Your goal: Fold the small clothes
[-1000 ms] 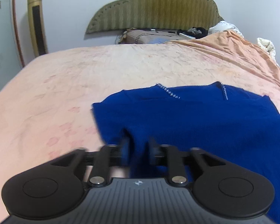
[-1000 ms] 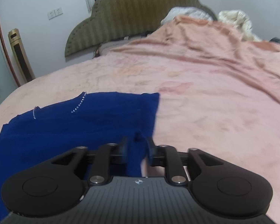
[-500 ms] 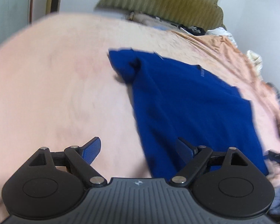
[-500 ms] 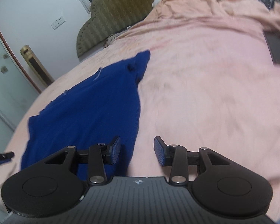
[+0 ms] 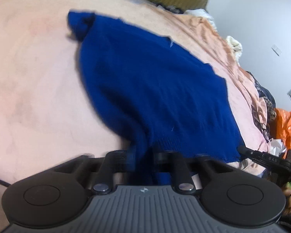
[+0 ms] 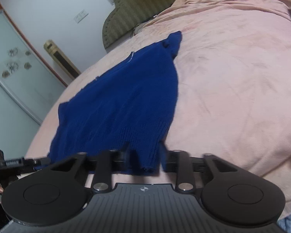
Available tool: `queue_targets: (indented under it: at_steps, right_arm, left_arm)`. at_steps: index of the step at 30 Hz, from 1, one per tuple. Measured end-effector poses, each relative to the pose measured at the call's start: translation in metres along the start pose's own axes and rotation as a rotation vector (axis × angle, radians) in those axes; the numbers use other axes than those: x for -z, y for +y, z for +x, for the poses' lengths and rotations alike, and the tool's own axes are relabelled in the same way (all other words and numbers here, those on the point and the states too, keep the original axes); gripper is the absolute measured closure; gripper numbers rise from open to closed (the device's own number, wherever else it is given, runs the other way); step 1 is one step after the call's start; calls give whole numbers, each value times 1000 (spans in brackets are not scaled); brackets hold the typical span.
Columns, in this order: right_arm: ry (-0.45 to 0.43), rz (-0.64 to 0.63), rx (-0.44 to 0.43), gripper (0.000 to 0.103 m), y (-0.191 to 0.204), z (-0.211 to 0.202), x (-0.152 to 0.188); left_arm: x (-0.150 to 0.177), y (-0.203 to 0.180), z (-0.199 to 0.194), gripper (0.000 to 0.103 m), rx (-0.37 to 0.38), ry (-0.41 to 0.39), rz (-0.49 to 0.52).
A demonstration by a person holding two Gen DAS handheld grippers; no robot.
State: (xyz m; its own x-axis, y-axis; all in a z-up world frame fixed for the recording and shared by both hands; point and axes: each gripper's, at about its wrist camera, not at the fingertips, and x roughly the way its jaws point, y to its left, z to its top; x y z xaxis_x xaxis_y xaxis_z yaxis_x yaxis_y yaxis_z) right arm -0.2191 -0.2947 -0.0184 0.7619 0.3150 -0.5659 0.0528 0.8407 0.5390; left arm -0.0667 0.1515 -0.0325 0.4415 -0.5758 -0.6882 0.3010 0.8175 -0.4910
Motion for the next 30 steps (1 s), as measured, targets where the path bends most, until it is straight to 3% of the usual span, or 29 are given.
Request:
queue_targets:
  at_steps: [1, 6, 14, 18, 22, 25, 30]
  right_arm:
    - [3, -5, 10, 93, 1, 2, 0]
    - [-41, -15, -2, 94, 7, -10, -4]
    - [-171, -129, -131, 94, 44, -81, -22]
    - [-205, -207, -192, 94, 65, -126, -21]
    - [-195, -293, -205, 94, 87, -157, -17]
    - [-157, -297, -207, 94, 91, -153, -16]
    - [-136, -176, -189, 94, 68, -133, -20]
  left_arm:
    - [0, 0, 0, 89, 7, -3, -14]
    - [4, -12, -27, 90, -16, -74, 45]
    - [5, -35, -111, 90, 38, -206, 136]
    - [13, -52, -146, 90, 39, -176, 198]
    - [21, -59, -148, 90, 28, -133, 248]
    - [18, -49, -130, 90, 43, -89, 202]
    - [-2, -44, -117, 90, 63, -81, 166]
